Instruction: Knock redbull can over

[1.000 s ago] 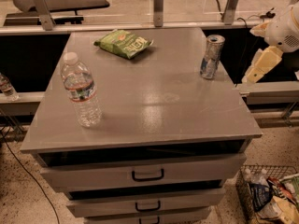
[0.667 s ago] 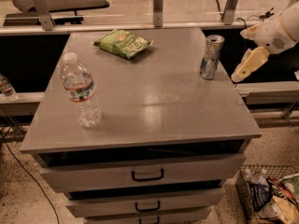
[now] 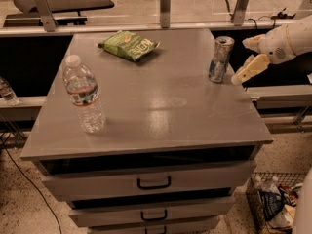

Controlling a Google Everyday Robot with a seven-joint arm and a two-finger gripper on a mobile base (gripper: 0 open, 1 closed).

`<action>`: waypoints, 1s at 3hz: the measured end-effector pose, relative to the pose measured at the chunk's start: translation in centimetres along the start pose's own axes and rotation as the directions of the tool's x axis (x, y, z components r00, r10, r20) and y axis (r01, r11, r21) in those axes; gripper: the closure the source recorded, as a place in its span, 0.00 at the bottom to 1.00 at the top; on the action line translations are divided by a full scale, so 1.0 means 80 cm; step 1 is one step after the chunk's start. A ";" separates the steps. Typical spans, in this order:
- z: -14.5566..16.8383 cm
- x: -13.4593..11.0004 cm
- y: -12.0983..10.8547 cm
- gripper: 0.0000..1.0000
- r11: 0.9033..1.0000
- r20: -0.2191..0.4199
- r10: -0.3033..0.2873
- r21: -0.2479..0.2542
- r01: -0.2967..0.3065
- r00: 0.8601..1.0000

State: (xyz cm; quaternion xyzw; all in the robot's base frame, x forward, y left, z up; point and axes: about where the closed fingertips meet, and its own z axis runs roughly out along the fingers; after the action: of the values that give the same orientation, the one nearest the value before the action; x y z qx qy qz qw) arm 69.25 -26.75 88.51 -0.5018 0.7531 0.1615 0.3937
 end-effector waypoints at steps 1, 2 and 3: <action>0.014 -0.017 0.016 0.00 0.998 0.067 0.008 -0.058 -0.004 0.998; 0.036 -0.045 0.053 0.00 0.988 0.111 -0.016 -0.152 0.033 0.994; 0.054 -0.076 0.103 0.00 0.962 0.158 -0.049 -0.257 0.089 0.986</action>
Offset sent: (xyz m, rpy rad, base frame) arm -0.0464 0.1021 0.0052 0.1630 0.0613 0.2677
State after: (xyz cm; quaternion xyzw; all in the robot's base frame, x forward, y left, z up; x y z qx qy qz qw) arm 64.97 -16.53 89.12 -0.5621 0.6751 0.2836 0.3844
